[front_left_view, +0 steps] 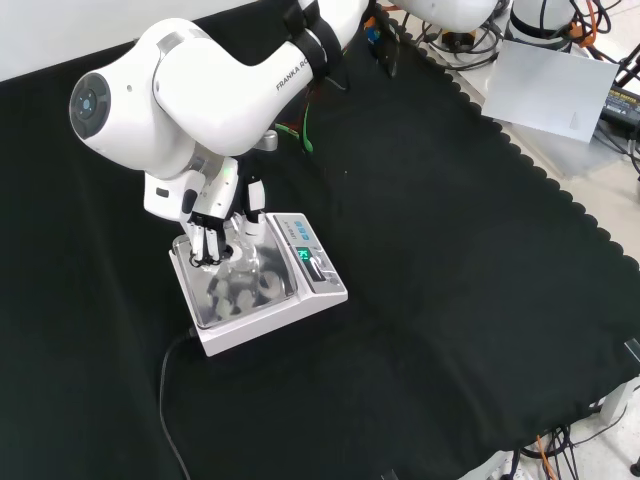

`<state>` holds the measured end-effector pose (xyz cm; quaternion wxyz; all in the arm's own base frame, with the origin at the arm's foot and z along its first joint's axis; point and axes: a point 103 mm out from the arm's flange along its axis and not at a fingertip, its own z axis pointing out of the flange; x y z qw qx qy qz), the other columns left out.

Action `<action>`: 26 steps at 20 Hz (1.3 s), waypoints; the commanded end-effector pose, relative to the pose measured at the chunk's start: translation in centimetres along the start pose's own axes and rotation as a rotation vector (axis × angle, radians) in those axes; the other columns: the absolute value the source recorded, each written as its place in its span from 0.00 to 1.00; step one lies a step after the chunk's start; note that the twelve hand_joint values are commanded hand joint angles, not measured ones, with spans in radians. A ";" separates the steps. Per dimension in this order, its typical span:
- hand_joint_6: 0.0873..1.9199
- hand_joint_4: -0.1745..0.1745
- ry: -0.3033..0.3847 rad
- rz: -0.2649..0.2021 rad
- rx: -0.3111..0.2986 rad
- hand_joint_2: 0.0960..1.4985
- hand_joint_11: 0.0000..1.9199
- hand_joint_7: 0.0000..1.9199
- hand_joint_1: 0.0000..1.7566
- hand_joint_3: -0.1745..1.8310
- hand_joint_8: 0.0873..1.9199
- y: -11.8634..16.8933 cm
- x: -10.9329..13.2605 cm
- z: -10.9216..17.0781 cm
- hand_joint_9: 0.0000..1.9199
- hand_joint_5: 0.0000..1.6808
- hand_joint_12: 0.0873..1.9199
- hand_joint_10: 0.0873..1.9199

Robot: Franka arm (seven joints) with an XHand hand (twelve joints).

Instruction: Put the beaker on the electronic balance.

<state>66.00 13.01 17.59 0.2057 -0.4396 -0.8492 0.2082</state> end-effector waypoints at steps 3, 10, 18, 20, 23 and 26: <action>0.45 0.14 0.001 -0.022 0.060 0.58 0.47 0.26 0.59 0.00 0.44 0.2 0.3 0.6 0.40 0.30 0.58 0.39; 0.21 0.45 0.029 -0.041 0.073 0.51 0.07 0.03 0.48 0.00 0.39 -0.4 0.0 0.3 0.02 0.06 0.77 0.40; 0.06 0.47 -0.053 -0.005 -0.012 0.50 0.00 0.01 0.42 0.01 0.33 -4.4 1.2 -5.3 0.00 0.10 0.50 0.25; 0.05 0.46 -0.075 0.013 -0.038 0.49 0.00 0.01 0.40 0.02 0.33 -6.4 0.9 -7.2 0.00 0.11 0.47 0.25; 0.04 0.45 -0.075 0.036 -0.087 0.50 0.00 0.02 0.37 0.03 0.33 -8.9 0.7 -9.3 0.00 0.14 0.45 0.25; 0.05 0.39 -0.068 0.051 -0.169 0.52 0.00 0.13 0.34 0.04 0.34 -11.1 0.6 -10.6 0.06 0.23 0.53 0.39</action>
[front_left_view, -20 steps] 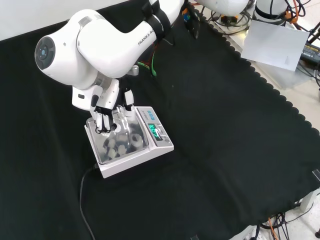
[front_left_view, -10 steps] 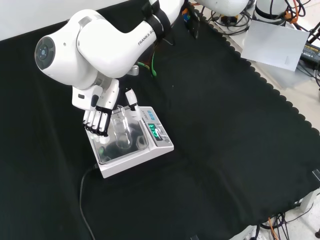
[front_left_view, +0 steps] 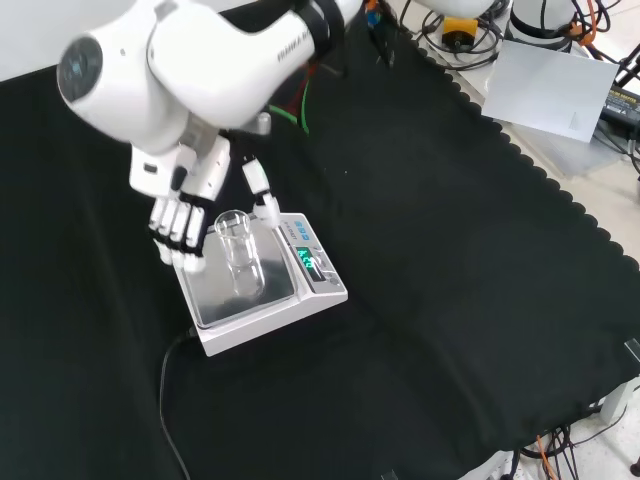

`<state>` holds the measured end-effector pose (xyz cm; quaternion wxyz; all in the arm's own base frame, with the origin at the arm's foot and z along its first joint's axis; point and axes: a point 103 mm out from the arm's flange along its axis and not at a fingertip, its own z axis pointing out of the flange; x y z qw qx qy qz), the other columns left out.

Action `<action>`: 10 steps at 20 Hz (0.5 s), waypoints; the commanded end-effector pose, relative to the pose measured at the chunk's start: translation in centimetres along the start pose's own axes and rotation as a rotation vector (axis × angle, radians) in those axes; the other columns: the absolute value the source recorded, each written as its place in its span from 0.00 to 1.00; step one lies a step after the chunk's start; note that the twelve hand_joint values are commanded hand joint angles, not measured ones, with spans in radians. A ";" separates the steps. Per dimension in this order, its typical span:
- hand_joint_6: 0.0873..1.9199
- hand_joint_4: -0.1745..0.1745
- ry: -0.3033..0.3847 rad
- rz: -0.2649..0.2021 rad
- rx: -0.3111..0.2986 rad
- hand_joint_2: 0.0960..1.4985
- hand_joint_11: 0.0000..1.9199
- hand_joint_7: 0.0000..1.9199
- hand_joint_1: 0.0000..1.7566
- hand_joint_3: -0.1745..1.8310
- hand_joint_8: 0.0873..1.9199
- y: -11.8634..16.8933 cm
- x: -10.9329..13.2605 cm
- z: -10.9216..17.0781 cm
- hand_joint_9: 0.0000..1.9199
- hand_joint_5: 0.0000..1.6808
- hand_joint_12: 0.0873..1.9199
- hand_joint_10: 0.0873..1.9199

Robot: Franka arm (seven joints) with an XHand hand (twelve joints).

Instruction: Put the beaker on the electronic balance.

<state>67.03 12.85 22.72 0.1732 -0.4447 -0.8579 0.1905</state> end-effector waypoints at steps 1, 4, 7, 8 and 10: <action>0.07 0.36 -0.034 0.054 -0.128 0.53 0.00 0.17 0.34 0.05 0.35 -9.2 0.1 -6.6 0.11 0.27 0.60 0.42; 0.27 0.14 -0.056 0.061 -0.193 0.61 0.21 0.36 0.42 0.08 0.38 -11.1 0.2 -6.8 0.40 0.44 0.70 0.40; 0.37 0.02 -0.063 0.108 -0.199 0.65 0.35 0.43 0.47 0.09 0.39 -13.7 -0.1 -6.8 0.51 0.51 0.67 0.38; 0.37 0.01 -0.065 0.132 -0.195 0.65 0.38 0.44 0.48 0.09 0.39 -14.6 -0.3 -6.8 0.52 0.52 0.66 0.38; 0.37 0.00 -0.078 0.184 -0.185 0.65 0.43 0.46 0.51 0.09 0.39 -16.4 -0.5 -6.4 0.55 0.55 0.64 0.38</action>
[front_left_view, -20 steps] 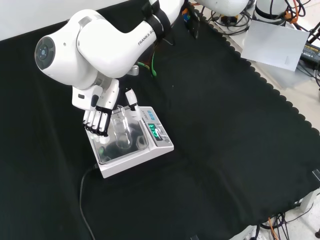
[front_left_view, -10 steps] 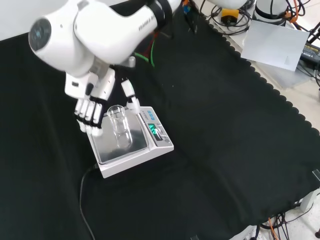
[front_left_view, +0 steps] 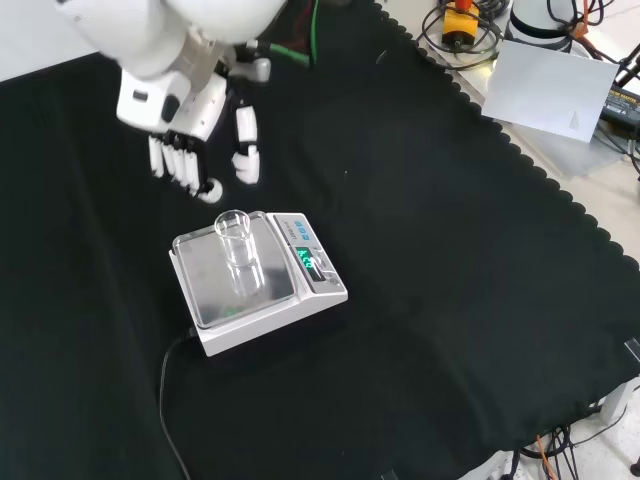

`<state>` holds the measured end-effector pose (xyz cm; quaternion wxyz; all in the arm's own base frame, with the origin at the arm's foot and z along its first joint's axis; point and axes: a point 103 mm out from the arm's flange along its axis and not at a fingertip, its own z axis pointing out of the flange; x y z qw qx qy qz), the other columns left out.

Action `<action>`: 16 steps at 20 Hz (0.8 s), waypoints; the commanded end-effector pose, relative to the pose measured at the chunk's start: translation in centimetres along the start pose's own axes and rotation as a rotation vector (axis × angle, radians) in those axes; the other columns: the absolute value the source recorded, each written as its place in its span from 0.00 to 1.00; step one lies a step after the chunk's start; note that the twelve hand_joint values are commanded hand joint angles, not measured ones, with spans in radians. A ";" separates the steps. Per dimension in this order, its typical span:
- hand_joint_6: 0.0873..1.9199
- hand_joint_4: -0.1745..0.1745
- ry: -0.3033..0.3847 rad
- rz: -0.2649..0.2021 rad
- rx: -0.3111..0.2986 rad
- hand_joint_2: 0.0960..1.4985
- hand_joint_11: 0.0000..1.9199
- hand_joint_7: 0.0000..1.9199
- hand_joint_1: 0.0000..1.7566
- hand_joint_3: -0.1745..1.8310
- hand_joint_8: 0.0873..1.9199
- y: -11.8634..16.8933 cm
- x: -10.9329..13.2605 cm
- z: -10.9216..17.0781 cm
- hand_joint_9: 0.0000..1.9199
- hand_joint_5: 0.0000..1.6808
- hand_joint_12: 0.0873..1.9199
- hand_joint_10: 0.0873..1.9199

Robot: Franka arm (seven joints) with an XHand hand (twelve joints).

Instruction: Put the beaker on the electronic balance.

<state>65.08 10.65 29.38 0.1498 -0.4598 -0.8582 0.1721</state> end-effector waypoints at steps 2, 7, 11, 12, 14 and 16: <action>0.40 0.26 -0.074 0.214 -0.107 0.67 0.51 0.48 0.60 0.10 0.39 -12.4 -1.3 -1.8 0.59 0.61 0.60 0.37; 0.40 0.13 -0.006 0.343 -0.103 0.68 0.62 0.53 0.66 0.10 0.38 -17.6 -3.0 0.4 0.65 0.65 0.53 0.32; 0.41 0.11 0.051 0.410 -0.131 0.68 0.63 0.54 0.66 0.10 0.38 -21.0 -4.5 1.9 0.65 0.65 0.52 0.32; 0.41 0.10 0.058 0.428 -0.134 0.68 0.63 0.54 0.66 0.10 0.38 -21.4 -4.6 2.2 0.66 0.65 0.52 0.32; 0.41 0.08 0.073 0.458 -0.138 0.68 0.64 0.55 0.66 0.10 0.37 -22.4 -5.0 3.1 0.66 0.65 0.52 0.32; 0.41 0.07 0.118 0.469 -0.149 0.68 0.64 0.55 0.66 0.10 0.37 -23.6 -5.3 3.8 0.66 0.65 0.52 0.31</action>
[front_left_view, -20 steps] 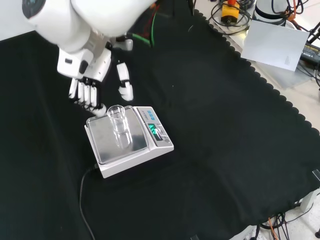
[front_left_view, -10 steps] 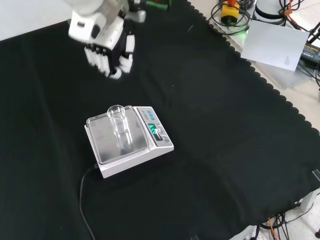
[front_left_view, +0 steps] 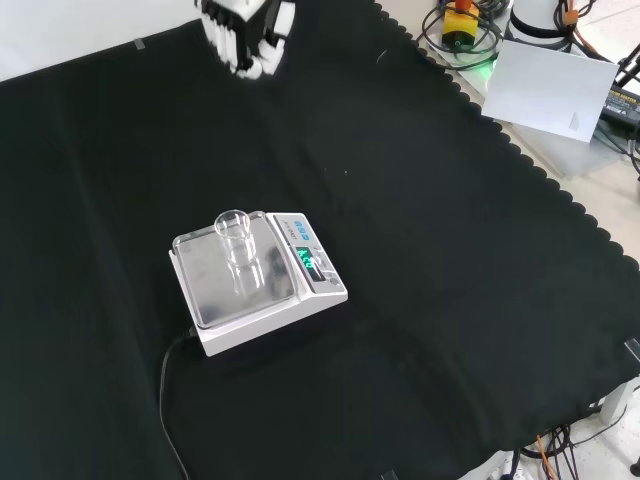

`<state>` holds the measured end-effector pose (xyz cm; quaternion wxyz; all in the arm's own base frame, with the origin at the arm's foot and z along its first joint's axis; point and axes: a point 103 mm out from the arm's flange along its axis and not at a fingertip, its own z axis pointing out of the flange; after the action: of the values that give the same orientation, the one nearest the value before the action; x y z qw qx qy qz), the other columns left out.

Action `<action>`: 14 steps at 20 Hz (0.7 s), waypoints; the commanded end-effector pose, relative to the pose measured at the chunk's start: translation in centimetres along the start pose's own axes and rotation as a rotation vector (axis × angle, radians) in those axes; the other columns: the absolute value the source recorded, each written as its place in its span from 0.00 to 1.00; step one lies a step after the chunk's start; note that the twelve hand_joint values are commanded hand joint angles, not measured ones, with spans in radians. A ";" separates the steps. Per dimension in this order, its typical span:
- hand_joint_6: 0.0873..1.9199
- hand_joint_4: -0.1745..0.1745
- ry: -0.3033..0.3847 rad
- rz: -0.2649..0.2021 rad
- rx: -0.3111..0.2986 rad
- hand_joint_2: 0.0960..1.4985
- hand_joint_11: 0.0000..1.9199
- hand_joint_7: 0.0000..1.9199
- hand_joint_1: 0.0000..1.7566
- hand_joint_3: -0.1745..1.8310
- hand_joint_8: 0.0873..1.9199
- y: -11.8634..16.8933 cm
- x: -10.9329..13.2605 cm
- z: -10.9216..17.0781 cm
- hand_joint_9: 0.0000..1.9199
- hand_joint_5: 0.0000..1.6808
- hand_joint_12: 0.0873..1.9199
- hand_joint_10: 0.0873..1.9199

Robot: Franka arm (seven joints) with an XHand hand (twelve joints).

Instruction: Put the beaker on the electronic balance.

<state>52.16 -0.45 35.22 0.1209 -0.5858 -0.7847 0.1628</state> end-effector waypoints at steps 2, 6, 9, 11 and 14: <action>0.41 0.07 0.128 0.231 -0.095 0.68 0.64 0.55 0.66 0.10 0.37 -6.4 -6.1 2.5 0.66 0.65 0.52 0.31; 0.42 0.14 0.130 0.320 -0.172 0.68 0.62 0.56 0.66 0.10 0.36 -10.0 -6.5 3.3 0.66 0.64 0.53 0.32; 0.44 0.27 0.103 0.373 -0.216 0.69 0.59 0.56 0.64 0.10 0.35 -11.6 -5.6 3.1 0.65 0.63 0.55 0.32; 0.44 0.34 0.107 0.392 -0.230 0.69 0.58 0.56 0.64 0.10 0.35 -12.4 -5.2 3.2 0.65 0.63 0.55 0.33; 0.42 0.28 0.167 0.397 -0.238 0.67 0.49 0.51 0.54 0.10 0.37 -13.5 -5.1 4.1 0.59 0.59 0.61 0.36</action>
<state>43.31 -7.75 36.68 0.0904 -0.7041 -0.6988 0.0875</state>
